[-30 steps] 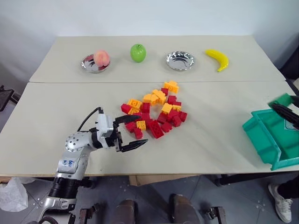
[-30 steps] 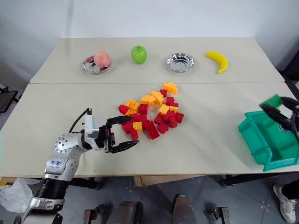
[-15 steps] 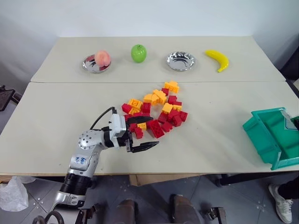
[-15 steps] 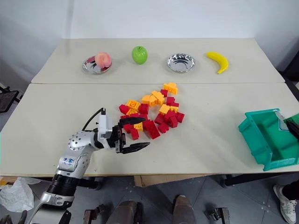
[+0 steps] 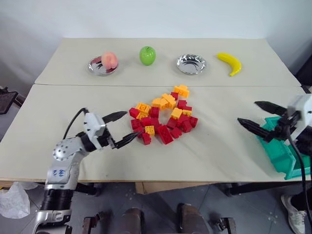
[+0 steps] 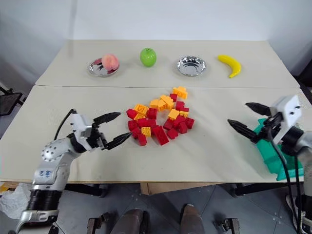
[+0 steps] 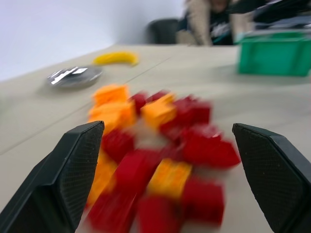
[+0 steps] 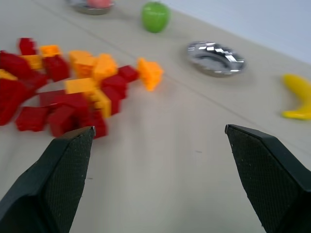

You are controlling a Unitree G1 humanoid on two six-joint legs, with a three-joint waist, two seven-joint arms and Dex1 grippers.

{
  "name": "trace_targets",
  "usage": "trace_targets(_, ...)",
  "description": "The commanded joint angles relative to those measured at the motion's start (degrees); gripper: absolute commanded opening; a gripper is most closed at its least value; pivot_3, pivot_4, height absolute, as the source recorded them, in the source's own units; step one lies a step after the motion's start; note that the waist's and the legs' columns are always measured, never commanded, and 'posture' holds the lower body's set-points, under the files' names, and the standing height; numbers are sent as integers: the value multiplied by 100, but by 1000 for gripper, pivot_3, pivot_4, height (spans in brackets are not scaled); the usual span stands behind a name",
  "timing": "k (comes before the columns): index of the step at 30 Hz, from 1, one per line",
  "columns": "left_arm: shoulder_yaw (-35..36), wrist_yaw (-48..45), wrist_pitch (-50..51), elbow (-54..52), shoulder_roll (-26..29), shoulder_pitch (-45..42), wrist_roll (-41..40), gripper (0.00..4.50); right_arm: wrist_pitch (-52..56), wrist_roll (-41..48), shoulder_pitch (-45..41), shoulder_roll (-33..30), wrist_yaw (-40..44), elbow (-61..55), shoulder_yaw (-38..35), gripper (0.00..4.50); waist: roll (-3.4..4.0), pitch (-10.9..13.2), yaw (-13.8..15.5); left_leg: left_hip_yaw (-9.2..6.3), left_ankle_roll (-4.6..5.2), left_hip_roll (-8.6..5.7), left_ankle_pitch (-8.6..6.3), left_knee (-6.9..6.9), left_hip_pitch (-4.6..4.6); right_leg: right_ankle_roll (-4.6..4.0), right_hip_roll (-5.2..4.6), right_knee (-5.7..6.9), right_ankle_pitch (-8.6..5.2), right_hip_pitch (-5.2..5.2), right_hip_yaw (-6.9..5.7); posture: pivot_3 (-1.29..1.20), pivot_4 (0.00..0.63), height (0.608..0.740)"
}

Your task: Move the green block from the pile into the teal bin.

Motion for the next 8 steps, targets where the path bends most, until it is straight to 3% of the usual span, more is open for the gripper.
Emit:
trace_targets(1, 258, 225, 74, -406, 234, 243, 64, 4500, -138, 280, -94, 200, 167, -255, 170, 4488, 0, 0, 11, 1, 0, 0, -1, 2, -1, 1, 0, -1, 1, 0, 0, 0, 150, 740)
trace_targets(5, 557, 282, 25, -498, 487, 688, 61, 4500, -446, 126, 247, 466, 620, -672, 1000, 4488, 0, 0, -25, 0, -6, 7, -4, -3, 5, -2, 5, 3, -1, 0, -1, 0, 150, 740)
trace_targets(8, 680, 377, -73, -714, 566, 1099, 187, 4500, -1226, -328, 525, 651, 815, -259, 1323, 4488, 0, 0, -41, 4, -5, 5, -5, -1, 4, -1, 4, 1, 0, -1, 1, 0, 150, 740)
